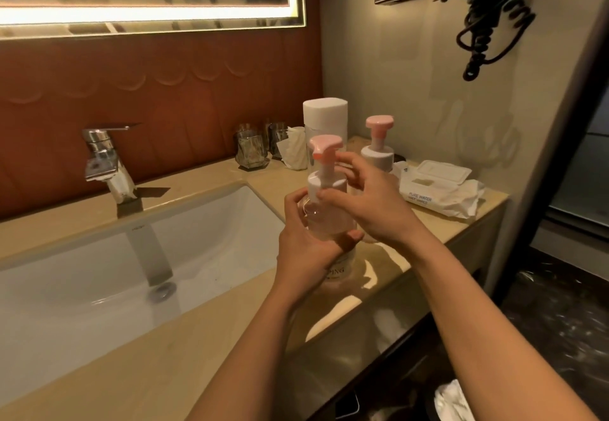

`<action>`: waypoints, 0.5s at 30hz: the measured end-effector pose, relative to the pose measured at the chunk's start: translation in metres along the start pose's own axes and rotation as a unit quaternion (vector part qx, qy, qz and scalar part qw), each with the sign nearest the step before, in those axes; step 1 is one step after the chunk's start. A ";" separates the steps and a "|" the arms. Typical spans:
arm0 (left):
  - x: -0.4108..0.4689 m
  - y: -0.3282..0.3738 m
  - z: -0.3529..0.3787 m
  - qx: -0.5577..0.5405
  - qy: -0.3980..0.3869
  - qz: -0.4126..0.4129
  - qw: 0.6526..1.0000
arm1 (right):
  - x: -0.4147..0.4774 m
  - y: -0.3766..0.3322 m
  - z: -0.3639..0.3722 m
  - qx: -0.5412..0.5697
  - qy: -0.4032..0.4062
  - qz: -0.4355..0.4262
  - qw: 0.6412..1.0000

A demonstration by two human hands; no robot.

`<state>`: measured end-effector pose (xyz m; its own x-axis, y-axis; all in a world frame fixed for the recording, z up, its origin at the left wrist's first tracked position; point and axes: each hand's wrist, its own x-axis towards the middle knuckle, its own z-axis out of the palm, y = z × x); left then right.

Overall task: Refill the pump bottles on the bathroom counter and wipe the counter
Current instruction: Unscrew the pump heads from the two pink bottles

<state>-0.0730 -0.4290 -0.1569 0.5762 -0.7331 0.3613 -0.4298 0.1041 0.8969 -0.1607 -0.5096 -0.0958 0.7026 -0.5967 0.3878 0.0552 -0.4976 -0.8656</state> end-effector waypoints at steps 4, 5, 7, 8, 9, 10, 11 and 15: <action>0.002 -0.004 0.002 -0.001 0.012 0.010 1.000 | 0.006 0.001 0.014 -0.126 0.066 -0.021 0.990; 0.002 -0.005 0.002 0.002 0.013 0.012 1.000 | 0.006 0.000 0.016 -0.141 0.092 -0.026 0.985; 0.002 -0.006 0.002 0.006 0.012 0.007 1.000 | 0.005 -0.001 0.016 -0.113 0.125 -0.039 0.985; 0.001 -0.005 0.003 0.003 0.012 0.005 1.000 | 0.004 0.000 0.015 -0.083 0.125 -0.043 0.988; 0.000 -0.005 0.003 0.000 0.012 0.005 1.000 | 0.004 0.001 0.013 -0.050 0.113 -0.040 0.991; 0.000 -0.005 0.003 -0.005 0.012 0.007 1.000 | 0.003 0.001 0.011 -0.018 0.093 -0.032 0.995; -0.001 -0.005 0.003 -0.011 0.011 0.010 1.000 | 0.002 0.002 0.009 0.017 0.071 -0.019 0.997; -0.001 -0.004 0.003 -0.036 0.008 0.020 0.999 | 0.002 0.003 0.004 0.097 0.002 0.009 0.995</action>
<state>-0.0742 -0.4307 -0.1623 0.5716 -0.7163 0.4002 -0.4023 0.1804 0.8976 -0.1561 -0.5095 -0.0990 0.7015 -0.6079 0.3719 0.1788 -0.3550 -0.9176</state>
